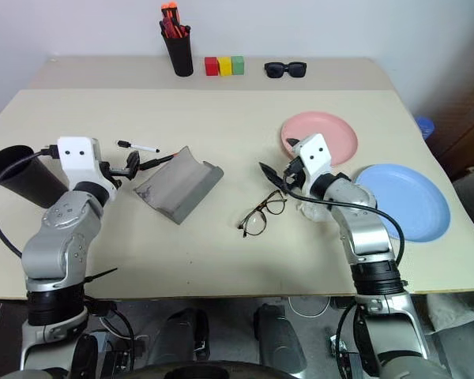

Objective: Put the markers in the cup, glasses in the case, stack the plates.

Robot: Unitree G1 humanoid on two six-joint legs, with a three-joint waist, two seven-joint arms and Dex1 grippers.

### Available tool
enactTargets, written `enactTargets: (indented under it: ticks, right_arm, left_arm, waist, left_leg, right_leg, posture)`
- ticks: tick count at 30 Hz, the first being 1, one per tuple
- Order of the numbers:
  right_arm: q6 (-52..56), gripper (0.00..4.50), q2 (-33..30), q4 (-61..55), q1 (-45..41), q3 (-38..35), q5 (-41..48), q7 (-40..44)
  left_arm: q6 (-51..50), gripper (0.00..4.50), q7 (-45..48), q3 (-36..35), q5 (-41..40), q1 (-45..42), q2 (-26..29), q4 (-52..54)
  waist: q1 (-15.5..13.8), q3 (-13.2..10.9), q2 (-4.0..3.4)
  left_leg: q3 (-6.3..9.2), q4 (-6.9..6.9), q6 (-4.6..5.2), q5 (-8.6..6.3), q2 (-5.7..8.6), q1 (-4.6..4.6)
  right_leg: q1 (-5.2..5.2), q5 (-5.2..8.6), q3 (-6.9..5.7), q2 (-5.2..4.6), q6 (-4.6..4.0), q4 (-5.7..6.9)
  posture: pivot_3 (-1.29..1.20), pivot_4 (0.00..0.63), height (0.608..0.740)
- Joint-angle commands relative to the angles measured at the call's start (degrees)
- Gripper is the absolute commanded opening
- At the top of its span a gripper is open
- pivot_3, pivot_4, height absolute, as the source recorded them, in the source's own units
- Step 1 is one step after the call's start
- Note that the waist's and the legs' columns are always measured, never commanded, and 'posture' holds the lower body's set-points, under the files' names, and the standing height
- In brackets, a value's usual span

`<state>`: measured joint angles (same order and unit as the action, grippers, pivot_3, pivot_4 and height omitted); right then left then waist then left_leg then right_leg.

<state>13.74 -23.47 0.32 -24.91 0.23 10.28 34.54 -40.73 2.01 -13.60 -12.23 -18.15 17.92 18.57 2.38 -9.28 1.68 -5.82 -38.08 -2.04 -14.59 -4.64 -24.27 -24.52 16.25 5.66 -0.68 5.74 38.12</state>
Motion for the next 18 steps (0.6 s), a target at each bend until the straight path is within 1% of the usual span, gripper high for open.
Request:
enactTargets:
  ticks: [1, 5, 8, 10, 12, 14, 18]
  right_arm:
    - [0.4, 4.50, 0.9, -4.3, -0.4, 0.5, 0.2, -1.1]
    - [2.9, 4.50, 0.5, -8.5, 1.2, 0.7, 1.2, -0.9]
    - [4.9, 4.50, -1.9, -12.4, 3.7, 2.9, 2.9, 4.3]
    - [5.9, 4.50, -3.2, -14.3, 4.9, 4.3, 3.7, 7.1]
    - [5.9, 4.50, -3.7, -14.8, 5.6, 5.4, 3.5, 8.2]
    - [5.1, 4.50, -3.0, -14.0, 5.8, 6.2, 2.0, 7.2]
    - [4.7, 4.50, -1.8, -14.1, 7.1, 7.3, 0.8, 5.6]
  left_arm:
    - [-0.8, 4.38, 1.8, 1.5, 1.4, -2.8, 2.6, -2.7]
    - [-3.9, 4.38, 9.3, 2.2, -1.8, -7.9, 7.4, -8.8]
    - [-6.1, 4.38, 15.6, 3.2, -3.4, -12.5, 11.2, -16.0]
    - [-5.4, 4.38, 20.3, 4.4, -4.0, -15.7, 13.3, -21.5]
    - [-3.0, 4.38, 26.1, 8.3, -2.3, -18.4, 15.9, -27.4]
    - [-0.6, 4.38, 30.5, 11.8, -0.3, -21.8, 17.6, -34.2]
    - [3.5, 4.38, 37.0, 15.7, 1.6, -26.1, 18.1, -43.0]
  waist:
    - [0.0, 0.0, 0.00]
    - [-0.3, 0.0, 0.01]
    - [-0.3, 0.0, 0.01]
    - [-0.3, 0.0, 0.01]
    - [-0.1, 0.0, 0.01]
    - [0.0, 0.0, 0.01]
    - [0.0, 0.0, 0.01]
  left_leg:
    - [0.00, 0.00, 0.00, 0.00, 0.00, 0.00]
    - [0.02, -0.02, -0.03, 0.02, 0.01, -0.03]
    - [0.01, -0.03, -0.02, 0.01, 0.02, -0.03]
    - [0.01, -0.02, -0.02, 0.01, 0.02, -0.02]
    - [0.03, -0.02, -0.02, 0.02, 0.02, -0.02]
    - [0.03, -0.02, -0.03, 0.02, 0.02, -0.02]
    - [0.01, -0.03, -0.02, 0.02, 0.02, -0.05]
  right_leg:
    - [0.00, 0.00, 0.00, 0.00, 0.00, 0.00]
    - [0.00, 0.00, -0.04, 0.00, 0.00, 0.01]
    - [0.00, 0.00, -0.04, -0.01, 0.00, 0.00]
    - [0.00, 0.01, -0.06, 0.00, 0.00, 0.01]
    - [-0.01, 0.01, -0.08, 0.01, -0.01, 0.01]
    - [-0.01, 0.01, -0.08, 0.02, -0.01, 0.01]
    - [-0.03, 0.02, -0.08, 0.01, -0.01, -0.01]
  posture:
    - [0.00, 0.150, 0.722]
    - [0.00, 0.150, 0.722]
    - [0.00, 0.150, 0.722]
    - [0.00, 0.150, 0.722]
    - [0.00, 0.150, 0.722]
    - [0.00, 0.150, 0.722]
    - [0.00, 0.150, 0.722]
